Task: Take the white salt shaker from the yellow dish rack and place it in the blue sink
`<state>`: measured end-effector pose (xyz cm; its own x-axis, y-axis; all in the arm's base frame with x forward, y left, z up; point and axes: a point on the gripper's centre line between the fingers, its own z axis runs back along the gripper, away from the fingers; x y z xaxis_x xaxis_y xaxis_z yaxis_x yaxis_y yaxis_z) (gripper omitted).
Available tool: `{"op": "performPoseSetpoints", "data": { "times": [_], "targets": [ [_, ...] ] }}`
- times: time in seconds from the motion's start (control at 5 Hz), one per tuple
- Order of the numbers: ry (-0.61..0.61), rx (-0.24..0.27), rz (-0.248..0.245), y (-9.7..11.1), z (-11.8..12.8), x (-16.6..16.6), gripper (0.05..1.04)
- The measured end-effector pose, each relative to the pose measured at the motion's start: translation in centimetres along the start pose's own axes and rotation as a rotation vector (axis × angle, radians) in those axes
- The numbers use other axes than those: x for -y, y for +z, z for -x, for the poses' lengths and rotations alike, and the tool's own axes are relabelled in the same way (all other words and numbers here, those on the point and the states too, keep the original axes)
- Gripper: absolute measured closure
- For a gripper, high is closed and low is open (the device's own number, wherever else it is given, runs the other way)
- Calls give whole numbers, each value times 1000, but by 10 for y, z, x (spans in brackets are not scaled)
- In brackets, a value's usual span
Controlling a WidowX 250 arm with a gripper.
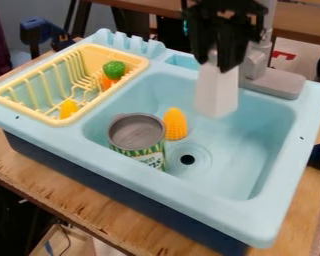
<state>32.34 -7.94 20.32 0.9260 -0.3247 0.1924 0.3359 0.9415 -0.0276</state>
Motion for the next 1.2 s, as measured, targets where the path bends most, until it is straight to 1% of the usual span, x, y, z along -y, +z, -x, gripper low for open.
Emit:
{"op": "performPoseSetpoints", "data": {
  "times": [0.2,0.4,0.6,0.8,1.0,1.2],
  "targets": [
    [84,16,-29,-21,4,-5,577],
    [133,53,-72,-35,4,-10,577],
    [130,104,-69,-41,-3,-7,577],
    [101,52,-11,-65,-6,1,578],
    [88,32,1,-66,-6,2,578],
    [113,-4,-5,-66,-3,1,508]
  ]
}}
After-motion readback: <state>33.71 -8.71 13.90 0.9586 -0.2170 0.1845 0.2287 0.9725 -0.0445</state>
